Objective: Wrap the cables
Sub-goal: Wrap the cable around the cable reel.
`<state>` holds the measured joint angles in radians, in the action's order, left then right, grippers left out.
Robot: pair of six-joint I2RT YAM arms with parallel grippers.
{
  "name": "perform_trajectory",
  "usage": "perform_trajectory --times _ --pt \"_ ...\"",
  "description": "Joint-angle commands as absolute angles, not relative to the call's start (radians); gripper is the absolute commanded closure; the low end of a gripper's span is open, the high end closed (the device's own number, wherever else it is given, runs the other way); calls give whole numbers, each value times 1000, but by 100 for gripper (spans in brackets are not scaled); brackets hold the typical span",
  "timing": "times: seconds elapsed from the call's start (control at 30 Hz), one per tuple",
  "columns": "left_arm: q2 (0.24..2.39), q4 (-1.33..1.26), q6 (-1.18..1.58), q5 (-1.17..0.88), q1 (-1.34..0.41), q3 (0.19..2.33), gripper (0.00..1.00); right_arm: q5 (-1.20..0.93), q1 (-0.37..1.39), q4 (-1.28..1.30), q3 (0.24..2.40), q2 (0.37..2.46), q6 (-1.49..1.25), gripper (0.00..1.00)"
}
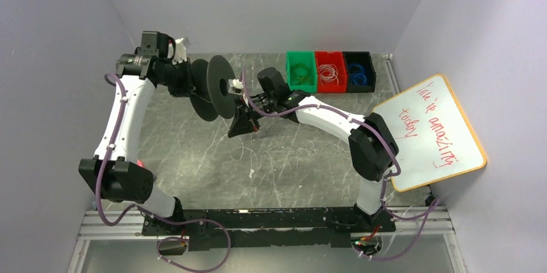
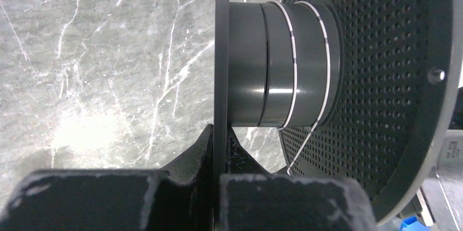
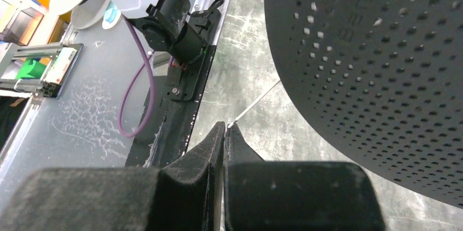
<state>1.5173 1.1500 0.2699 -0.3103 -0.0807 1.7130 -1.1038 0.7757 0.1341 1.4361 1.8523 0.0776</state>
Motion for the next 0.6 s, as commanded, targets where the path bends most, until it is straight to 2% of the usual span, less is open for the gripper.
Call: perform_trajectory --times 0.0,0.27,0.57 --pt "1433 833 331 -316 44 1818 98 -1319 827 379 1415 1861 115 97" --pt "1409 812 373 -472 151 1827 98 -1319 826 412 1415 1878 151 96" --pt "1394 817 337 -660 188 1848 98 -1385 806 402 1415 1906 142 97"
